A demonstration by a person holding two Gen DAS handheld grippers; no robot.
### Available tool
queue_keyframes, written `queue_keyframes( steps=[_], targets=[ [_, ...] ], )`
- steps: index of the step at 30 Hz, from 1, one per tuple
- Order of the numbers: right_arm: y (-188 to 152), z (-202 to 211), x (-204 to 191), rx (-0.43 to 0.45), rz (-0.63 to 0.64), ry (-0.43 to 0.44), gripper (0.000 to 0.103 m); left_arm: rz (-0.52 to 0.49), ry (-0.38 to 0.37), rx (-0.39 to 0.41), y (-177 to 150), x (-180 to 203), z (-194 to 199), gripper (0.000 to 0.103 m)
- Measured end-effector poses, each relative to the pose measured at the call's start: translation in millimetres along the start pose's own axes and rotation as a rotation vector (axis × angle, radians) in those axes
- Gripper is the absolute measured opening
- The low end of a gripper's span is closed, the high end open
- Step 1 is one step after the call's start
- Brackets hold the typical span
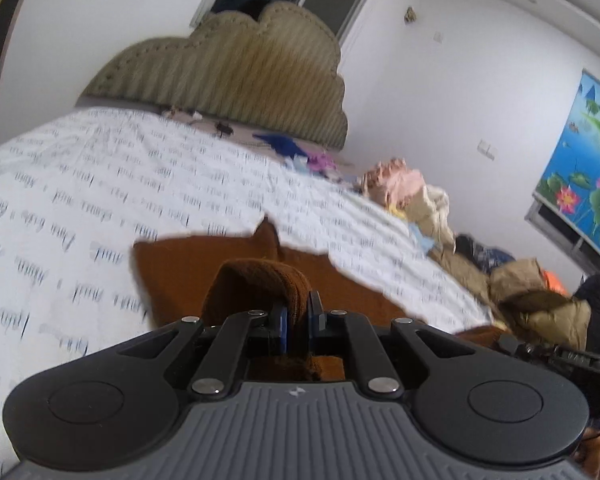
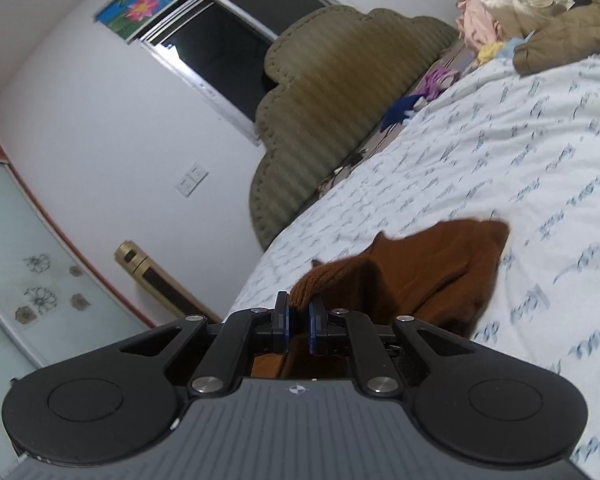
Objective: Fold small clothes
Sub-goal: 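Lift the held sweater edge with both tools and fold it over the sweater body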
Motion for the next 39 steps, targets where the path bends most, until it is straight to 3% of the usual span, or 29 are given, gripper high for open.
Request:
queue_keyframes(
  steps=[4,7,11,13,16,18,20,21,22,23,25,28,31,33,36,37,39],
  targets=[
    [-27.7,32.2,4.8,-0.03,-0.001,-0.013,0.014,-0.036,0.028,-0.052,-34.5,-14.8,27.2,0.009],
    [-33.3,58.2,6.9,-0.024,-0.018,-0.01,0.014,-0.035,0.02,-0.068,-38.9,-22.0,47.1,0.009],
    [-12.5,72.0,-9.3,0.03,-0.034,0.071,0.014,-0.012,-0.029,0.016,-10.1,-9.6,64.1,0.009],
    [-0.3,72.5,-22.1,0.059,-0.039,0.124,0.014,-0.007,-0.095,0.076,4.9,8.7,69.8,0.009],
    [8.5,67.3,-36.4,0.069,-0.037,0.179,0.013,-0.05,-0.138,0.123,12.3,29.5,67.0,0.009],
    [8.7,57.7,-30.6,0.063,0.057,0.062,0.013,-0.068,-0.095,0.11,8.5,30.6,56.6,0.009],
    [-3.6,46.1,-23.8,-0.004,0.226,-0.085,0.018,-0.051,-0.09,0.076,1.4,26.5,48.4,0.009],
    [-14.9,41.4,-22.7,-0.06,0.283,-0.1,0.02,-0.036,-0.08,0.061,-2.4,21.6,45.4,0.009],
    [-27.2,38.4,-22.2,-0.113,0.291,-0.075,0.031,-0.028,-0.064,0.052,-4.8,16.3,43.5,0.009],
    [-38.5,37.1,-20.5,-0.156,0.266,-0.034,0.055,-0.024,-0.042,0.047,-6.8,10.1,42.7,0.009],
    [-57.9,36.4,-14.7,-0.218,0.249,0.003,0.087,-0.021,-0.005,0.044,-8.9,-2.1,43.5,0.009],
    [-81.1,36.4,5.8,-0.299,0.225,-0.01,0.088,-0.003,0.026,0.046,-9.6,-18.5,46.4,0.009],
    [-119.4,35.2,18.4,-0.437,0.203,0.007,0.084,0.023,0.039,0.051,-7.0,-27.7,46.0,0.009],
    [-148.2,33.4,14.4,-0.527,0.218,0.067,0.082,0.036,0.034,0.044,-8.8,-28.8,44.0,0.009],
    [-171.6,23.6,-6.5,-0.557,0.188,0.184,0.08,0.034,0.029,0.028,-12.3,-25.0,39.5,0.009],
    [-175.4,16.5,-12.1,-0.559,0.166,0.207,0.073,0.03,0.028,0.026,-13.5,-23.7,39.7,0.009],
    [-178.0,-2.1,-15.4,-0.562,0.147,0.191,0.044,0.017,0.03,0.031,-12.9,-20.6,41.2,0.009]
  ],
)
Point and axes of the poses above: each gripper's, at about its wrist camera, not at the fingertips, and z roughly against the way its jaws point, x to its right, y to its top, the point moved 10 cm from there along -z, roughly the way its jaws point, and after that the axes turned 4 degrees about x, right-handed, at the moved point
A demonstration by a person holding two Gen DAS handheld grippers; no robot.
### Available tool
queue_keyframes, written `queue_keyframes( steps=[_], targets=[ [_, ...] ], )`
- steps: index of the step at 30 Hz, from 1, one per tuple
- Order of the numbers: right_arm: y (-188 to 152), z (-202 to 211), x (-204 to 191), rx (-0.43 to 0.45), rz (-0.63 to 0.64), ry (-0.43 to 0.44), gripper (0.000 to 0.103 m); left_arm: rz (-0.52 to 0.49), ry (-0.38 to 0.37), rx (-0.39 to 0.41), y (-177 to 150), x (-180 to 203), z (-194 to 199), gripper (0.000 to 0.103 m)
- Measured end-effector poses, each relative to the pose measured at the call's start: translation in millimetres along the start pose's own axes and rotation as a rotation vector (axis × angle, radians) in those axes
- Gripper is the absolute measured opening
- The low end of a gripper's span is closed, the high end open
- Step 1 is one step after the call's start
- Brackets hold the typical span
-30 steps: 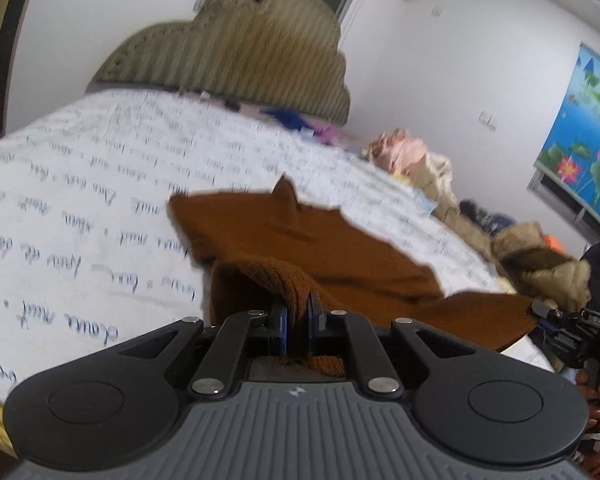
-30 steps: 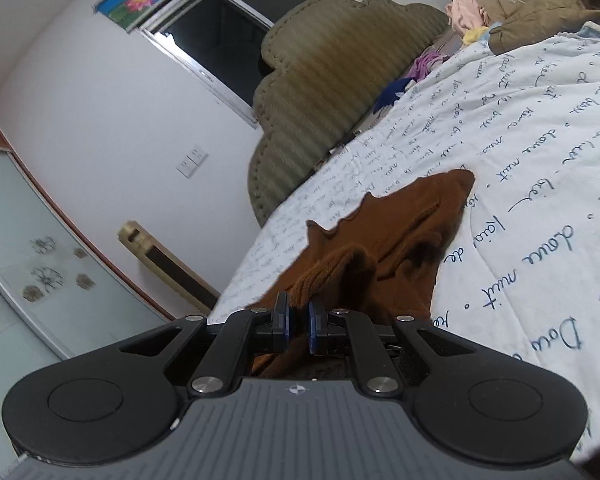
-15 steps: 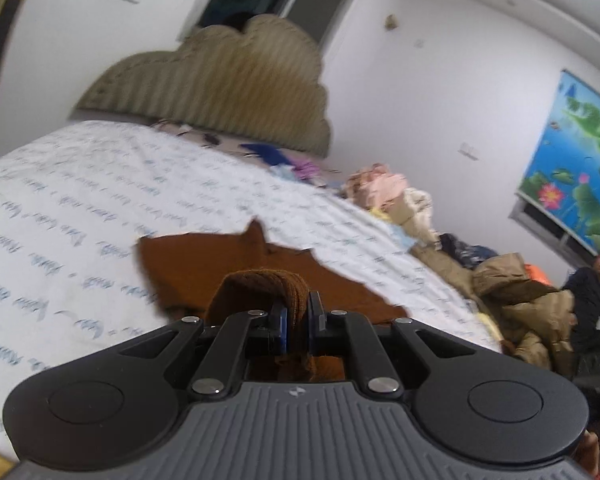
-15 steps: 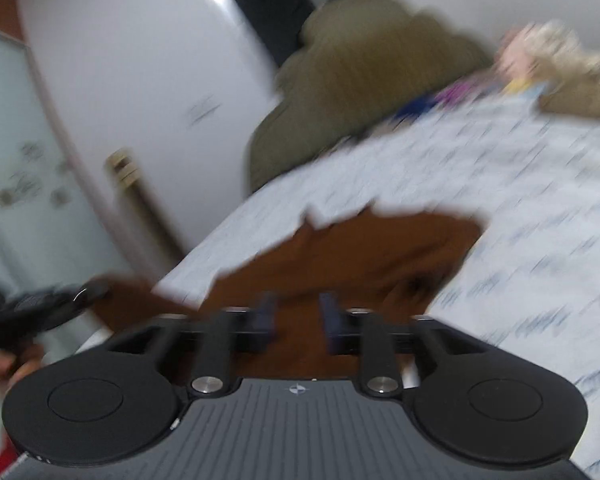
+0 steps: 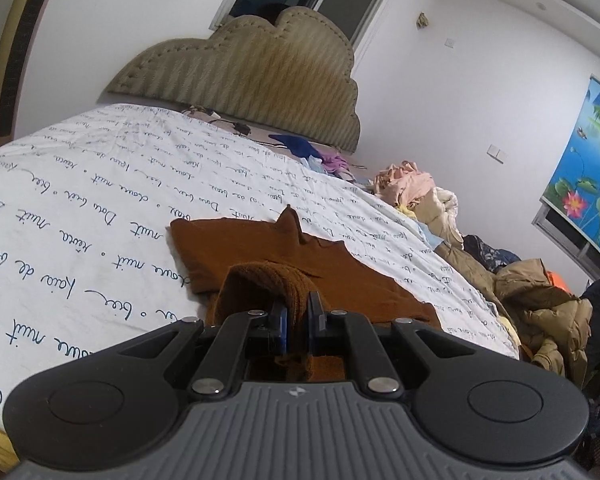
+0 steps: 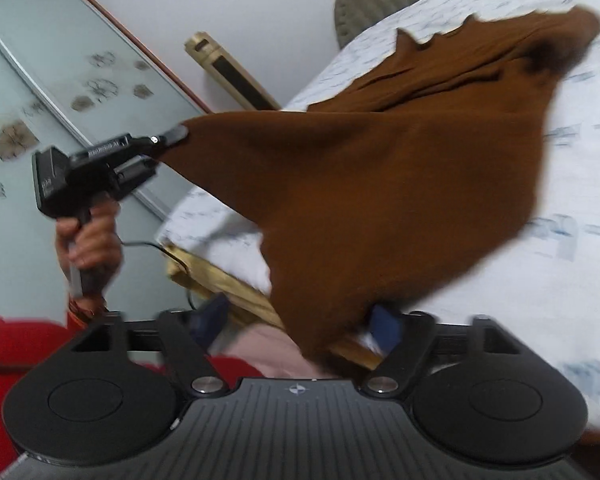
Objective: Fold small clothes
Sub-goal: 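Lift the held sweater edge with both tools and fold it over the sweater body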
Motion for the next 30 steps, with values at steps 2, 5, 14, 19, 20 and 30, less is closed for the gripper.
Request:
queue_keyframes(
  steps=[2,5,14,19,20,30],
  targets=[
    [14.1,-1.0,4.8,0.04,-0.005,-0.071,0.011,-0.008,-0.003,0.018,3.2,1.6,5.0,0.009],
    [45.4,25.3,-2.7,0.149,0.032,-0.105,0.011,0.022,-0.036,0.03,8.8,2.2,7.1,0.009],
    [107.3,37.9,72.2,0.253,-0.166,-0.266,0.019,0.09,-0.002,-0.102,-27.1,-13.4,-43.1,0.009],
    [66.3,47.3,69.0,0.312,-0.325,-0.086,0.039,0.093,0.031,-0.133,-40.9,-27.4,-45.9,0.009],
    [62.4,46.6,70.0,0.311,-0.341,-0.077,0.043,0.097,0.033,-0.133,-41.1,-29.1,-45.4,0.009],
    [74.5,68.0,22.6,0.322,-0.168,-0.071,0.012,-0.007,-0.01,0.035,-4.1,-0.5,6.1,0.009]
  ],
)
Point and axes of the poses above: each gripper's, at about its wrist camera, not at the fingertips, and z roughly against the way its jaws point, x to its right, y to its top, the point moved 10 cm from there along -z, roughly the way its jaws point, and after that the axes turned 4 degrees about x, right-handed, at the moved point
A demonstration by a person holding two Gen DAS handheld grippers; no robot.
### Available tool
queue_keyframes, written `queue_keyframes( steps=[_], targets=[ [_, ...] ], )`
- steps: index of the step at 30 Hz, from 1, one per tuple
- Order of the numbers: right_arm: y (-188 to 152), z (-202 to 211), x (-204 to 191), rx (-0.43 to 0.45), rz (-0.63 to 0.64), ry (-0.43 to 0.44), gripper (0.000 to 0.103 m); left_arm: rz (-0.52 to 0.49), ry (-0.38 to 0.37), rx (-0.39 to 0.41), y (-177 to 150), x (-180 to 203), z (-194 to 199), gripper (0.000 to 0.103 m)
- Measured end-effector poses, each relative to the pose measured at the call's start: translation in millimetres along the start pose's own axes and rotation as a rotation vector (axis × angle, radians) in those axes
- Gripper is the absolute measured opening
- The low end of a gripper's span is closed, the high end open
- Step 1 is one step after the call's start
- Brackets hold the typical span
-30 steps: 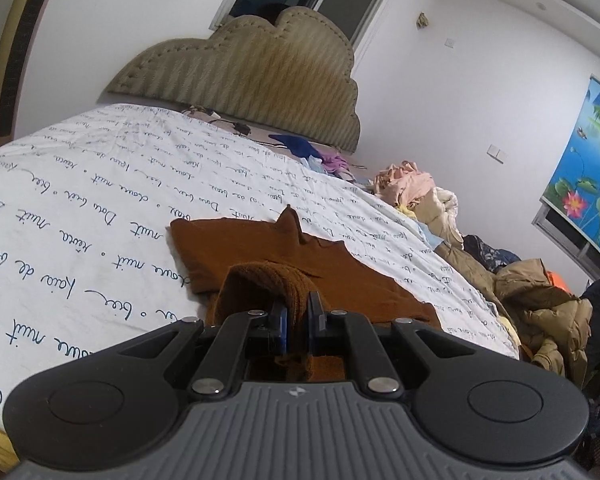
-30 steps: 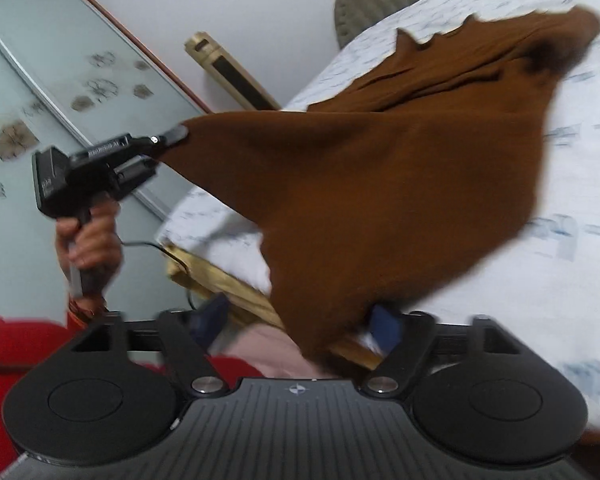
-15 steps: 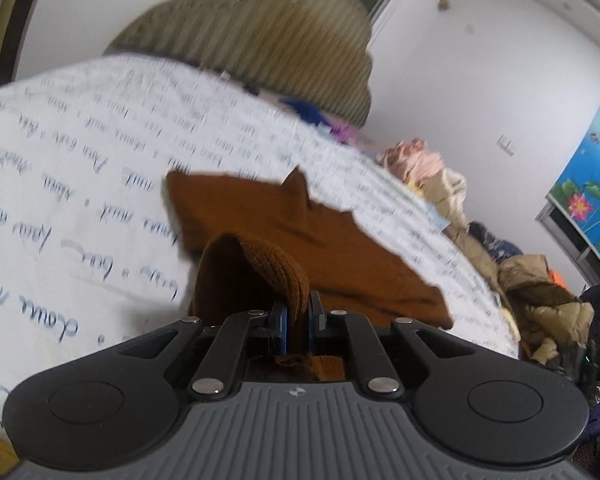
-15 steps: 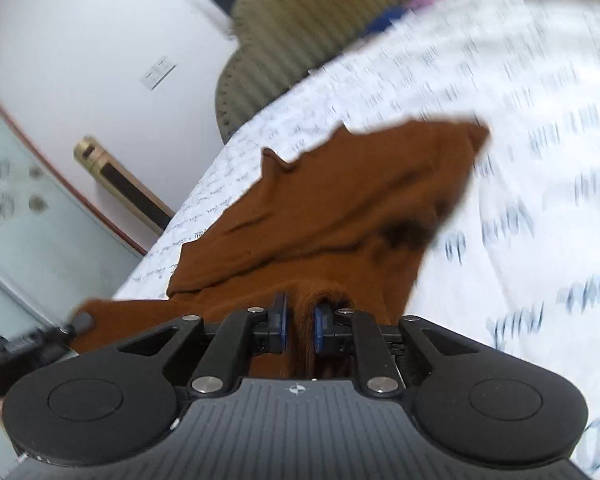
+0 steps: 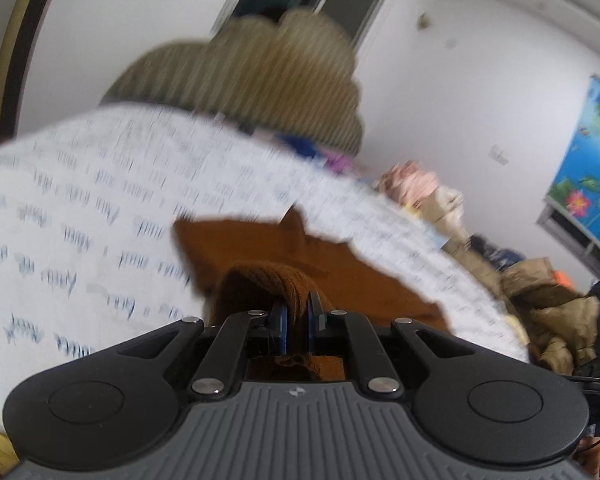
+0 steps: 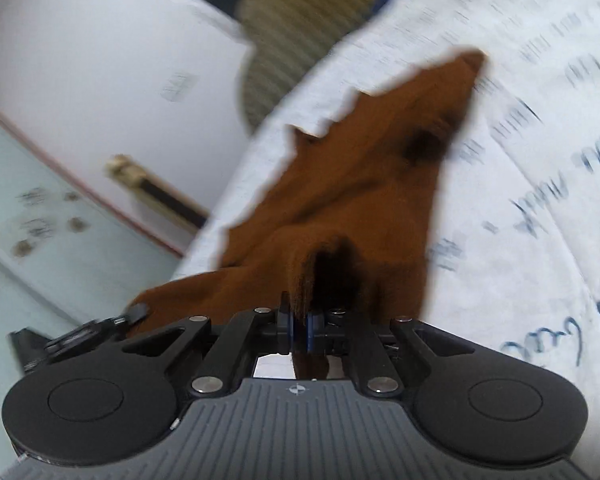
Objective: Fold small clothes
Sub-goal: 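Lift the held sweater edge with both tools and fold it over the sweater body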
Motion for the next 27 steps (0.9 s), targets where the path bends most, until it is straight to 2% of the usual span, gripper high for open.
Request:
queue_keyframes(
  steps=[4,7,9,12,18,27],
  targets=[
    [17.5,46.5,-63.8,0.086,0.125,0.12,0.012,-0.008,-0.081,0.077,26.7,26.5,40.2,0.009],
    [26.0,71.9,-89.9,0.137,0.168,0.145,0.012,-0.019,-0.155,0.095,36.5,46.9,55.5,0.009],
    [29.1,78.7,-92.7,0.149,0.162,0.15,0.012,-0.032,-0.164,0.1,38.1,51.2,51.7,0.009],
    [37.0,70.8,-78.6,0.148,0.092,0.153,0.012,-0.025,-0.102,0.07,36.9,40.4,25.1,0.009],
    [66.1,42.7,-30.0,0.173,-0.094,0.147,0.012,0.06,-0.063,-0.008,42.1,8.5,-31.9,0.009],
    [116.1,-22.8,16.7,0.182,-0.19,0.066,0.012,-0.055,0.071,-0.095,63.7,-9.3,-130.4,0.009]
  ],
)
Point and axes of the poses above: each gripper's, at about its wrist camera, not at the fingertips, and z roughly against the way its jaws point, x to its right, y to its top, the point moved 10 cm from there along -z, roughly the way its jaws point, and after that the axes turned 4 degrees about x, right-handed, at the moved point
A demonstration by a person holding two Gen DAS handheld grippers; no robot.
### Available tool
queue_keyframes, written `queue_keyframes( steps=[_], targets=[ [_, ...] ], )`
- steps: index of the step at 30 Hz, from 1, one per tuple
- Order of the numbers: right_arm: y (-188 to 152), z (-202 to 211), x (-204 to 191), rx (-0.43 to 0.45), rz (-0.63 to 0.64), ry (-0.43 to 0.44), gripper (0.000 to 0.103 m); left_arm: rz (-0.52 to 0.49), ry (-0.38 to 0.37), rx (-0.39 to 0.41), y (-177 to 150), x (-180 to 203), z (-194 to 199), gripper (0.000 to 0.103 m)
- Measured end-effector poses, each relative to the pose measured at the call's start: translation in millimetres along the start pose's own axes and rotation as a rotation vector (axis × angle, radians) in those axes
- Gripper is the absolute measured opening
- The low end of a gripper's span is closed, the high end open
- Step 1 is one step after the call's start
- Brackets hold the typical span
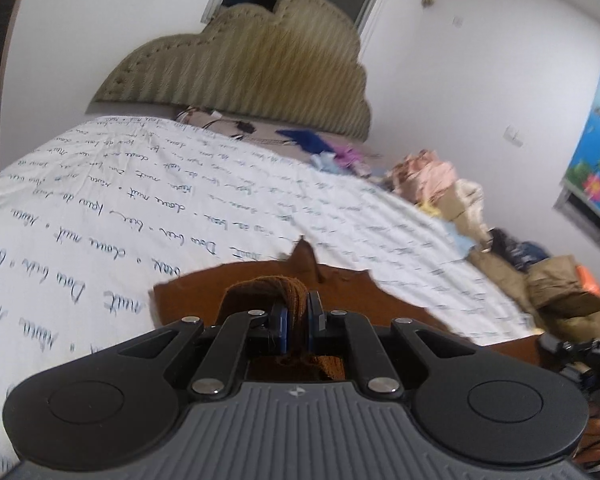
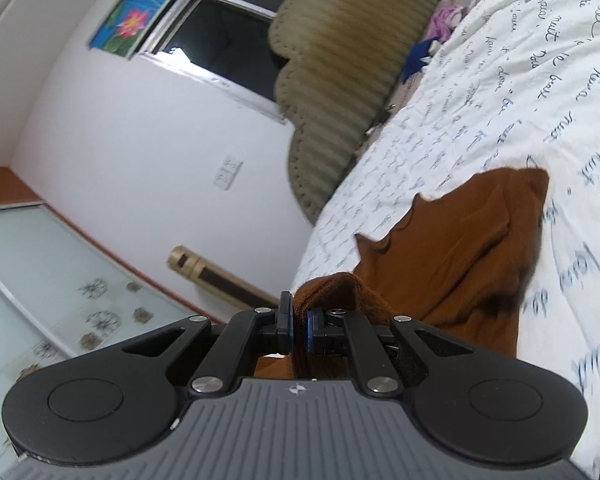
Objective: Fold small clothes
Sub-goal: 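Lift the held sweater edge with both tools and fold it over the sweater body, then open both tools and release the folded sweater edge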
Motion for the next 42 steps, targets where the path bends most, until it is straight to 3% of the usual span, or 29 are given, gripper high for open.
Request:
queue_keyframes(
  steps=[11,15,16,17,18,20,23,25,27,29,31,33,37,39,42],
  targets=[
    [47.2,-85.2,62.1,0.015,-0.109,-0.15,0.012,-0.067,0.163,-0.105,5.5,-19.3,-118.9,0.009],
    [55.7,-111.7,97.9,0.014,-0.187,-0.228,0.018,0.06,0.207,-0.221,-13.0,-47.2,-155.8,0.012],
    [57.2,-115.6,109.6,0.022,-0.211,-0.258,0.028,0.117,0.205,-0.252,-19.0,-55.2,-158.8,0.012],
    [58.7,-117.0,120.8,0.038,-0.232,-0.287,0.053,0.162,0.193,-0.261,-22.9,-60.4,-157.9,0.012],
    [60.3,-115.1,130.2,0.064,-0.246,-0.318,0.069,0.202,0.174,-0.249,-24.6,-64.8,-152.6,0.013],
    [60.1,-104.3,133.6,0.113,-0.229,-0.336,0.068,0.227,0.167,-0.21,-25.2,-70.4,-135.0,0.016],
    [54.8,-84.5,115.5,0.149,-0.103,-0.338,0.071,0.208,0.207,-0.139,-22.0,-80.9,-104.1,0.029],
    [50.7,-69.2,103.4,0.175,0.001,-0.359,0.075,0.164,0.199,-0.098,-21.1,-81.4,-85.5,0.055],
    [42.8,-62.5,92.9,0.15,0.1,-0.384,0.079,0.113,0.206,-0.077,-23.4,-78.9,-69.6,0.065],
    [32.0,-65.3,89.6,0.075,0.137,-0.384,0.08,0.072,0.156,-0.113,-27.2,-68.7,-66.5,0.065],
    [19.3,-80.3,94.2,-0.034,0.076,-0.345,0.085,0.09,0.042,-0.205,-34.2,-52.2,-73.4,0.065],
    [17.7,-92.8,97.1,-0.062,0.025,-0.322,0.086,0.086,-0.079,-0.316,-44.1,-30.6,-87.9,0.065],
    [14.7,-123.7,103.8,-0.158,0.003,-0.372,0.091,0.027,-0.148,-0.492,-69.8,-4.8,-123.9,0.065],
    [17.9,-125.5,98.5,-0.146,0.039,-0.423,0.09,-0.016,-0.152,-0.528,-77.0,2.6,-137.8,0.065],
    [31.0,-115.5,81.9,-0.066,0.178,-0.485,0.093,-0.04,-0.172,-0.518,-72.5,10.5,-147.7,0.065]
  ],
)
Point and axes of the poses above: each gripper's, at about its wrist camera, not at the fingertips, and z roughly against the way its jaws point, x to its right, y to its top, the point moved 10 cm from there along -z, roughly the way its jaws point, and after that the axes turned 4 degrees about x, right-handed, at the moved point
